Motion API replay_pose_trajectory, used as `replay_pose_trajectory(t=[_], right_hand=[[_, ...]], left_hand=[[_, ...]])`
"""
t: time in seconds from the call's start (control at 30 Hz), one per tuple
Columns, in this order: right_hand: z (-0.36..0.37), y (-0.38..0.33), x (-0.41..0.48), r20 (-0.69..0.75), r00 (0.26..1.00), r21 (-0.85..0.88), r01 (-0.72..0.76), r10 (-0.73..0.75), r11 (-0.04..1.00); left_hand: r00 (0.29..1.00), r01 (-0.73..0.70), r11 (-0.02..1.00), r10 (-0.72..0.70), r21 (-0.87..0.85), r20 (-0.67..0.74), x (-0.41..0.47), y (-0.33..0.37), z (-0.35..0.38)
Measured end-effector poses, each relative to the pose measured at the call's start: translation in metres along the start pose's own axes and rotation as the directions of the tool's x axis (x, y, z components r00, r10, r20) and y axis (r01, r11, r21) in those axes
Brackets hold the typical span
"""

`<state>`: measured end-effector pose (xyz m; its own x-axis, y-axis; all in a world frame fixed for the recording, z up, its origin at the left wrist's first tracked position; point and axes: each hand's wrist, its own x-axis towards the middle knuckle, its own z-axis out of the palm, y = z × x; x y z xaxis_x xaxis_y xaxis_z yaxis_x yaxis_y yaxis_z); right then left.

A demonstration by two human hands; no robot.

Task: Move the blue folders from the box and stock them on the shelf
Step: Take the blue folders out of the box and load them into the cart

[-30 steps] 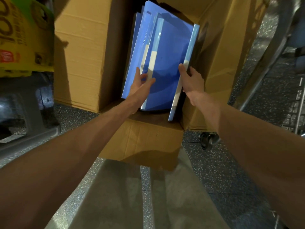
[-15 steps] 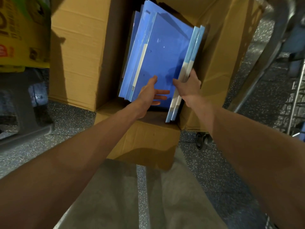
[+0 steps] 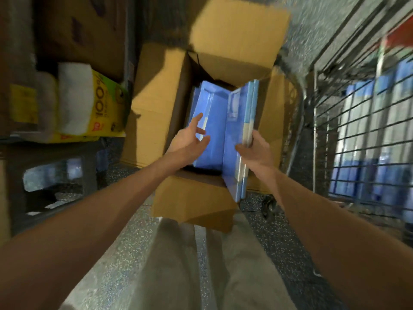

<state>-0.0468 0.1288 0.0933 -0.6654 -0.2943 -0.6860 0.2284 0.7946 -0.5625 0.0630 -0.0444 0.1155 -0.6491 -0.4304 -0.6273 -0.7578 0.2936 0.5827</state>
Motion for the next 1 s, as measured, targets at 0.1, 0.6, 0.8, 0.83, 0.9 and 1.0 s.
replay_pose_trajectory(t=[0.1,0.6,0.8,0.83,0.9,1.0], right_hand=[[-0.03,-0.051,-0.048,0.088,0.992,-0.041,0.093,-0.089,0.995],[-0.155,-0.26,-0.283,0.486,0.827,-0.55,0.54,-0.281,0.637],[-0.173,-0.273,-0.358,0.35,0.863,-0.633,0.505,-0.365,0.587],[-0.179,-0.271,-0.371,0.26,0.872,-0.623,0.48,-0.415,0.618],[-0.191,-0.267,-0.397,0.051,0.846,-0.602,0.449,-0.53,0.66],[-0.207,-0.254,-0.431,-0.332,0.709,-0.524,0.411,-0.623,0.746]], left_hand=[[0.979,-0.176,0.973,0.188,0.149,-0.075,-0.036,0.049,-0.054],[0.754,-0.553,0.24,0.55,0.798,0.358,-0.223,0.212,-0.235],[0.678,-0.664,0.315,0.635,0.678,0.369,-0.278,0.207,-0.257],[0.677,-0.668,0.349,0.653,0.658,0.341,-0.286,0.204,-0.262],[0.711,-0.638,0.446,0.655,0.627,0.257,-0.296,0.201,-0.272],[0.774,-0.572,0.599,0.62,0.56,0.127,-0.304,0.2,-0.283]])
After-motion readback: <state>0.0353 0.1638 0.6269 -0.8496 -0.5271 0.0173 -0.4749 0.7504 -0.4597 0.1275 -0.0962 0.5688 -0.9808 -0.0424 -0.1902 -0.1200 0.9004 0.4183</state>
